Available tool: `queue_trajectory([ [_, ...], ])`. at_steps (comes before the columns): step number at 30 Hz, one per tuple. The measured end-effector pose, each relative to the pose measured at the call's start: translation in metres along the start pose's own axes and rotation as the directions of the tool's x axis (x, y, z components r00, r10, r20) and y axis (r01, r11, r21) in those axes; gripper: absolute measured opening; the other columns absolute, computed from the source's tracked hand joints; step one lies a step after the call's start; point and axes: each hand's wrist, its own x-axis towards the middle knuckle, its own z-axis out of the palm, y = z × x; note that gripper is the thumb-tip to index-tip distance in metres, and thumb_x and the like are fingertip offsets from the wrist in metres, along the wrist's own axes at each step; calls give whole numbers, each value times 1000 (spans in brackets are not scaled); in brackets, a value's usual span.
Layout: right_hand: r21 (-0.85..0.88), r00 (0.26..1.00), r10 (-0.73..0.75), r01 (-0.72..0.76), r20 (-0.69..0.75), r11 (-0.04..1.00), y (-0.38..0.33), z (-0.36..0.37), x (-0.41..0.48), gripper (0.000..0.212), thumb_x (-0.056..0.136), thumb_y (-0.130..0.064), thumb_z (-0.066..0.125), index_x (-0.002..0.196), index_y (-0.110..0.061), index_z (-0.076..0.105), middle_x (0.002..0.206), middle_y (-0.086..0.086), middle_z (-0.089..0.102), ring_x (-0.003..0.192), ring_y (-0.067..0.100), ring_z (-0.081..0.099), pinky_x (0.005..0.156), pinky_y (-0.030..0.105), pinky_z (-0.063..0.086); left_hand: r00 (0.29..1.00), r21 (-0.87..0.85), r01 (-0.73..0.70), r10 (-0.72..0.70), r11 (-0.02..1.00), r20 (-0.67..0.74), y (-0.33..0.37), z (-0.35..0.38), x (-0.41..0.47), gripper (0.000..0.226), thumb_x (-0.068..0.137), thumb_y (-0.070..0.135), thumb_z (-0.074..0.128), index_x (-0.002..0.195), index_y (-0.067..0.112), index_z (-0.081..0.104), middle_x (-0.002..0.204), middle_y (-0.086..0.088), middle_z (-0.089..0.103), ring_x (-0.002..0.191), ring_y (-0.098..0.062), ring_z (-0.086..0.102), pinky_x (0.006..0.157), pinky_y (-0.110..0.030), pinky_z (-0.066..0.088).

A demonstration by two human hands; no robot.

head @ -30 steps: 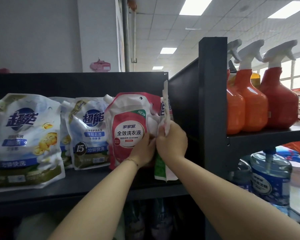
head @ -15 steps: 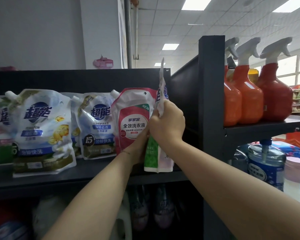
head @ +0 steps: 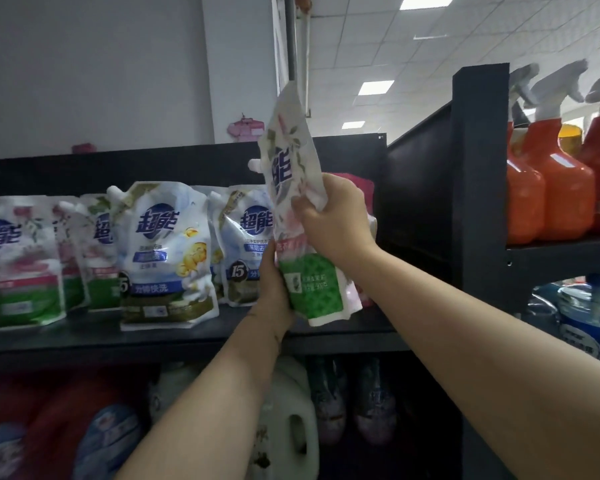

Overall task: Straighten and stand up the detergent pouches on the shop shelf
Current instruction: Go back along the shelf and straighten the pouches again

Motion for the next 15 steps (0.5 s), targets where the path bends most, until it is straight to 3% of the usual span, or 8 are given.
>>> queue_trajectory([
  [2, 16, 999, -10, 9, 52, 1000, -8, 9, 2, 9, 90, -20, 63, 81, -23, 65, 79, -4, 69, 76, 17, 66, 71, 42, 57, 992, 1, -95, 95, 995, -88, 16, -14, -3, 50, 96, 53, 39, 96, 13, 69, 80, -7, 75, 66, -22, 71, 61, -31, 58],
  [5, 63, 993, 32, -39, 111, 997, -12, 25, 5, 14, 90, -33, 66, 78, -25, 66, 78, -3, 71, 68, 16, 67, 64, 40, 57, 946, 46, -236, 241, 971, -216, 37, -43, -10, 55, 88, 58, 51, 119, 16, 67, 109, -10, 72, 96, -30, 70, 90, -48, 55],
  [8, 123, 987, 68, -86, 143, 989, -17, 48, 1, 21, 89, -39, 67, 79, -21, 69, 75, -3, 67, 61, 13, 59, 58, 34, 50, 872, 96, -302, 316, 948, -374, 54, -75, -20, 55, 72, 65, 67, 102, 20, 73, 97, -3, 76, 91, -27, 72, 87, -53, 55],
  [11, 174, 979, 64, -98, 192, 980, -28, 71, -7, 20, 90, -39, 67, 78, -22, 67, 69, -8, 64, 60, 9, 57, 61, 32, 49, 772, 151, -336, 364, 930, -520, 73, -99, -34, 41, 75, 62, 70, 76, 21, 71, 73, 3, 74, 78, -24, 72, 79, -49, 58],
  [15, 308, 947, 50, -153, 317, 939, -49, 98, -17, 16, 87, -33, 71, 94, -18, 69, 85, -3, 73, 76, 13, 70, 72, 32, 59, 688, 190, -404, 434, 895, -582, 92, -127, -55, 39, 77, 60, 70, 67, 22, 69, 66, 7, 72, 78, -24, 70, 83, -51, 57],
])
